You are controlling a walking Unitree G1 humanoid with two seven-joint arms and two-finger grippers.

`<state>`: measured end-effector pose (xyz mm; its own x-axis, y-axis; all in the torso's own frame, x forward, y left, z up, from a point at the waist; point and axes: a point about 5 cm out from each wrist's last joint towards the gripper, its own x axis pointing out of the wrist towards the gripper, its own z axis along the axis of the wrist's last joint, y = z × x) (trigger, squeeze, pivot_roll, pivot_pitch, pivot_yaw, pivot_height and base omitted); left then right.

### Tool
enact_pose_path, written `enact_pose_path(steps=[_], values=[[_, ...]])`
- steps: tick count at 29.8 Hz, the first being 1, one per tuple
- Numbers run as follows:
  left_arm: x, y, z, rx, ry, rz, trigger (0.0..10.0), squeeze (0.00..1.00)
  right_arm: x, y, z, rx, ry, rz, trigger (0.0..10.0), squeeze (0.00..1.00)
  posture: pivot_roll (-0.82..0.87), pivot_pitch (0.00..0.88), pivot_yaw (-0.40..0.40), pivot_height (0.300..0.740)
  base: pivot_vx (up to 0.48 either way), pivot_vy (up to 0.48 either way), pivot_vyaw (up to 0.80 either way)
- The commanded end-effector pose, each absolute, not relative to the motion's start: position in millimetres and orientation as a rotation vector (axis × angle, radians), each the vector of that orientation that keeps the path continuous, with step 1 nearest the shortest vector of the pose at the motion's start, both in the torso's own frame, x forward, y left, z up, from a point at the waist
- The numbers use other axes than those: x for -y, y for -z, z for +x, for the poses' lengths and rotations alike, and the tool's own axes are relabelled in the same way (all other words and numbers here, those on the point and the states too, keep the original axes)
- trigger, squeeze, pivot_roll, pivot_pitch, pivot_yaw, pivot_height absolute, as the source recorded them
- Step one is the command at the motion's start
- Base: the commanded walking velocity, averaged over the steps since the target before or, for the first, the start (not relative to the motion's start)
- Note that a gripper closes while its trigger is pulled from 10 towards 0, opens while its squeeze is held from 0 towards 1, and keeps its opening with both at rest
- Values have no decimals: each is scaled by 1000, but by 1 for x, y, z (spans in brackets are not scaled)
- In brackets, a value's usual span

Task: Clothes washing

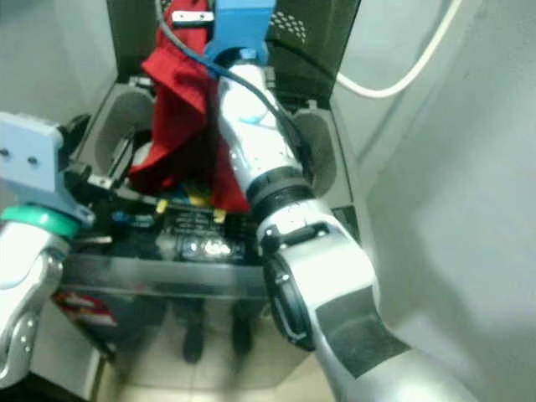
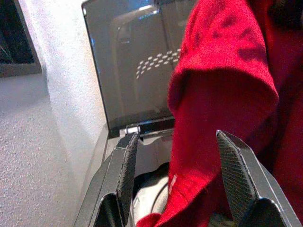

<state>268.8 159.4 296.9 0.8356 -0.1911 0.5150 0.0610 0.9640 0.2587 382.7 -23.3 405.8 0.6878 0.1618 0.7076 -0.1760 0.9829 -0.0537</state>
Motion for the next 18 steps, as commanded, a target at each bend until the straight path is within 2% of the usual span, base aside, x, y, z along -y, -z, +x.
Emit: enact_pose_path(steps=[1,2,3,4,5,6,8,11,18], values=[[-158,-294,265,561,136,241,10000,0,20,-394,386,770,-202,-51,10000,0,178,103,-66,740,0,0,0],[-159,-294,264,558,134,243,10000,0,17,-375,390,712,-225,-107,10000,0,179,104,-65,740,0,0,0],[-159,-294,264,558,134,243,10000,0,17,-375,390,712,-225,-107,10000,0,179,104,-65,740,0,0,0],[-159,-292,264,550,145,244,10000,0,8,-331,398,555,-313,-253,10000,0,175,107,-55,740,0,0,0],[-159,-292,264,550,145,244,10000,0,8,-331,398,555,-313,-253,10000,0,175,107,-55,740,0,0,0],[-159,-292,264,547,152,242,10000,0,6,-315,400,501,-335,-327,10000,0,173,106,-53,740,0,0,0],[-157,-292,264,546,168,242,10000,0,-2,-283,400,354,-472,-432,10000,0,170,106,-46,740,0,0,0],[-157,-293,265,546,174,239,10000,0,-1,-274,400,315,-511,-463,10000,0,160,104,-36,740,0,0,0],[-156,-295,269,548,185,232,10000,0,11,-289,406,334,-469,-491,10000,0,146,96,-29,740,0,0,0]])
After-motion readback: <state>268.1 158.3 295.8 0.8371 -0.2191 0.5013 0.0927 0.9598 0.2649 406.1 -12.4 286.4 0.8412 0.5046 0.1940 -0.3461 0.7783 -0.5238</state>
